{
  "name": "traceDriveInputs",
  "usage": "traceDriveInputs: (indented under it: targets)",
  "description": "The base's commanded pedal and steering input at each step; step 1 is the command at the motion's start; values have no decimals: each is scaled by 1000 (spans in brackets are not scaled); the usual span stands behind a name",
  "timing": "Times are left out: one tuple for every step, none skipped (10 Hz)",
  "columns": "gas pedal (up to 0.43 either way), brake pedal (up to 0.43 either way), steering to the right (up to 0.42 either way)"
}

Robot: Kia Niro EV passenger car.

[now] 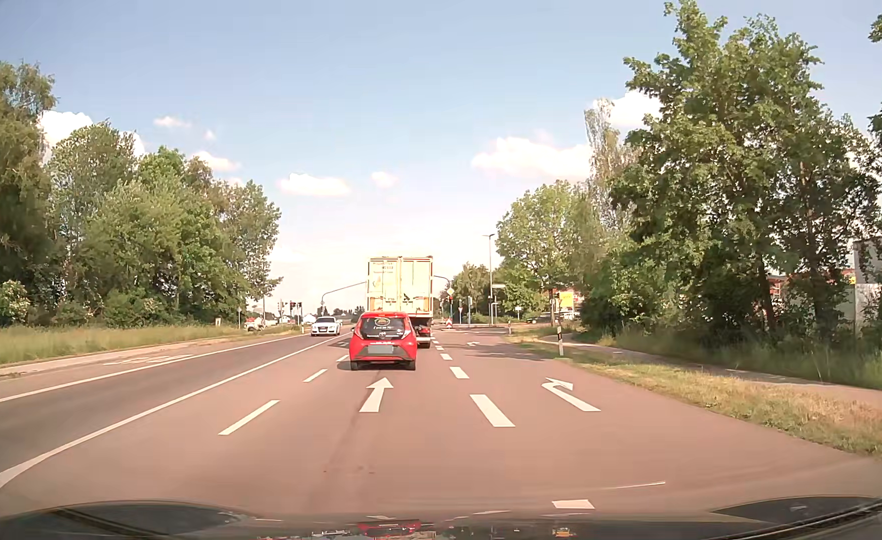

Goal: Follow the waypoints while adhering to traffic rules and regulations

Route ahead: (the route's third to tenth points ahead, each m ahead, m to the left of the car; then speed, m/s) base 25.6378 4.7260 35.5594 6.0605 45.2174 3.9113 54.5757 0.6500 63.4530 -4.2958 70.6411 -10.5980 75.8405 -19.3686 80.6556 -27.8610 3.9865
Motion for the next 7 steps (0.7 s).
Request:
traceDriveInputs:
  targets:
    - [0, 18, 143]
    - [0, 18, 142]
    - [0, 18, 138]
    - [0, 18, 129]
    - [0, 12, 116]
    - [0, 18, 100]
    - [8, 18, 87]
